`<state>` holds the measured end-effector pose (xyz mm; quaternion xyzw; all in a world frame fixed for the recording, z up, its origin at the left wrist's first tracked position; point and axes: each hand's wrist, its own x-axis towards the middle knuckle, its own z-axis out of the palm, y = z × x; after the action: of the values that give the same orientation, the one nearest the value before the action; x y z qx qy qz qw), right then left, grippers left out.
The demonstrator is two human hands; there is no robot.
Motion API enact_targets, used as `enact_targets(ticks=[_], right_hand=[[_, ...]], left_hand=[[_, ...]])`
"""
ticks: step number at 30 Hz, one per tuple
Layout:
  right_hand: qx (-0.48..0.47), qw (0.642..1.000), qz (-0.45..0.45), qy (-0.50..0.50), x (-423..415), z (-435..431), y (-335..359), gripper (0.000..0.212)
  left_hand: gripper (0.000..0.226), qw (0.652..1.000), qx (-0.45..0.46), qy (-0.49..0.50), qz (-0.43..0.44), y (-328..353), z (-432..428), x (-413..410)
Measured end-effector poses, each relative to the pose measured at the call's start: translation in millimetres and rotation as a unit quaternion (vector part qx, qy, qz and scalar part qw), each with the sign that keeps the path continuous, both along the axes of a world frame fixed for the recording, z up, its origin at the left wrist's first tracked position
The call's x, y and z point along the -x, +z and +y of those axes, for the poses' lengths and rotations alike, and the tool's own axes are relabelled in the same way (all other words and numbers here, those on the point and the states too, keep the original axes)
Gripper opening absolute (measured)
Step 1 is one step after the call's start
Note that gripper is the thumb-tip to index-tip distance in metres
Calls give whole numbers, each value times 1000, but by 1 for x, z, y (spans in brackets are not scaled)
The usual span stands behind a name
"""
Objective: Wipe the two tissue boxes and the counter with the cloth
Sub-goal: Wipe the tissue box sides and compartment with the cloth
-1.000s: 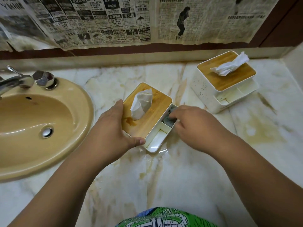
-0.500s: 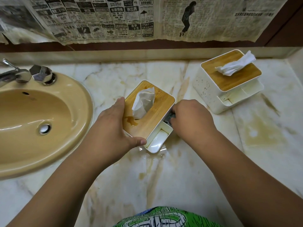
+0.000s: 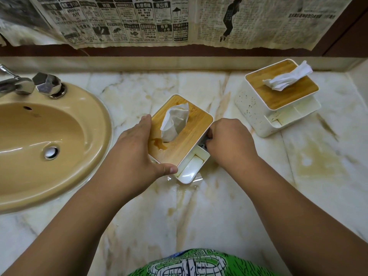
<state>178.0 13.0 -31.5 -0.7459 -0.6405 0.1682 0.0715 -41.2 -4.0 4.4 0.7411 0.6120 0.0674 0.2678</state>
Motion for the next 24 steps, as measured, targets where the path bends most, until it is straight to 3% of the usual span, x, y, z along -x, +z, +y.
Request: enact_targets(ticks=[7, 14, 17, 19, 21, 24], right_hand=[[-16, 994, 108, -4, -11, 5, -5, 6], [50, 949, 302, -74, -24, 6, 13, 16], [34, 929, 355, -102, -29, 1, 18, 15], [-11, 941, 319, -109, -28, -1, 16, 14], [-48, 970, 221, -85, -23, -2, 13, 13], [-31, 997, 69, 0, -12, -5, 12, 18]], left_hand=[[116, 1000, -12, -6, -10, -5, 0, 2], [126, 1000, -15, -7, -9, -9, 3, 5], [128, 1000, -12, -4, -12, -8, 2, 5], [127, 1000, -11, -3, -15, -8, 2, 5], [125, 1000, -11, -3, -18, -7, 1, 4], [123, 1000, -14, -3, -20, -7, 2, 4]])
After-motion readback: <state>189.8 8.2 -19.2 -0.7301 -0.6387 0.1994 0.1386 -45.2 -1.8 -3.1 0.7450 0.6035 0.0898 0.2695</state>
